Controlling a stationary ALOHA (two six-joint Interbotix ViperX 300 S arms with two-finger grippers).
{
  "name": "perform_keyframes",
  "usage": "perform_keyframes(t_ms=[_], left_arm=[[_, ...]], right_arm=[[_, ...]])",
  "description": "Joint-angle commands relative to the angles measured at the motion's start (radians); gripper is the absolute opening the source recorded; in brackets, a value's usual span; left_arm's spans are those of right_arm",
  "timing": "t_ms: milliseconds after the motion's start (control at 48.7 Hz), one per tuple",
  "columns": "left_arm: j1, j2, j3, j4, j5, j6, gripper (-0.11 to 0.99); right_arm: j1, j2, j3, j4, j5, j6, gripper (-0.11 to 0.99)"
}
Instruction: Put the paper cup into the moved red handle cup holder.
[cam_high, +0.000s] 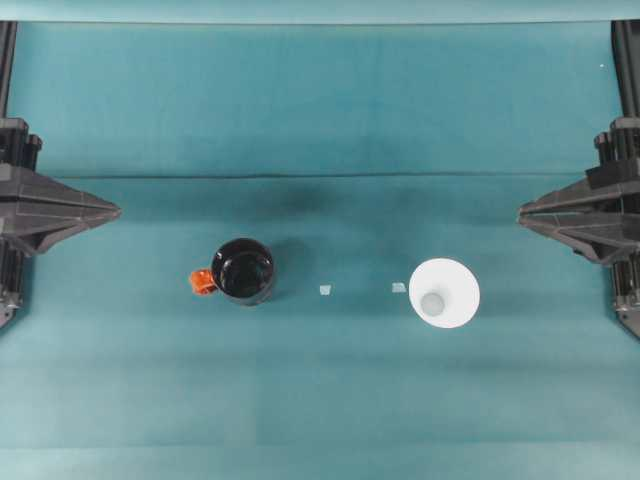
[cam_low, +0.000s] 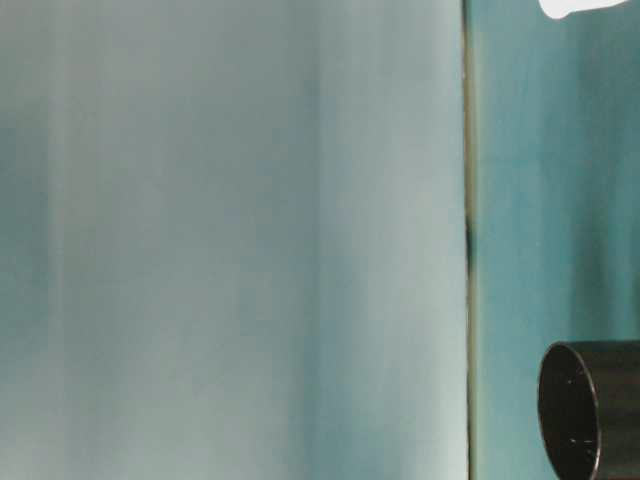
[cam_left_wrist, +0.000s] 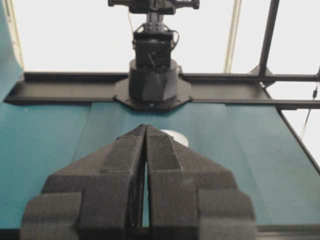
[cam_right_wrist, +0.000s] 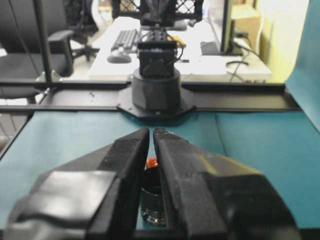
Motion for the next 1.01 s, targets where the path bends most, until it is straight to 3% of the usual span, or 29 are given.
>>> perform_keyframes(t_ms=[0, 82, 144, 267, 431, 595, 821, 985], left_arm=[[-0.015, 0.018, -0.044, 0.011, 0.055, -0.038, 0.02], [-0.02, 0.025, -0.08, 0.011, 0.158, -0.074, 0.02], [-0.023, 0.028, -0.109, 0.011, 0.249, -0.1, 0.02], [-0.037, 0.034, -0.16, 0.011, 0.428, -0.123, 0.02], [-0.055, 0.071, -0.19, 0.011, 0.592, -0.127, 0.02], [-0.064, 0.17, -0.213, 0.011, 0.655, -0.146, 0.02], [-0.064, 0.394, -0.275, 0.011, 0.73, -0.225, 0.02], [-0.064, 0.514, -0.341, 0.012, 0.824, -0.229, 0.02]], right_arm=[[0.003, 0.014, -0.009, 0.014, -0.003, 0.009, 0.0], [0.005, 0.021, -0.017, 0.069, 0.028, 0.035, -0.02], [0.005, 0.025, -0.023, 0.092, 0.067, 0.071, -0.07], [0.006, 0.023, -0.032, 0.094, 0.149, 0.13, -0.1], [0.006, 0.025, -0.04, 0.094, 0.249, 0.16, -0.1], [0.006, 0.025, -0.046, 0.094, 0.305, 0.173, -0.1], [0.005, 0.025, -0.046, 0.094, 0.334, 0.195, -0.1], [0.002, 0.026, -0.046, 0.094, 0.345, 0.196, -0.1]])
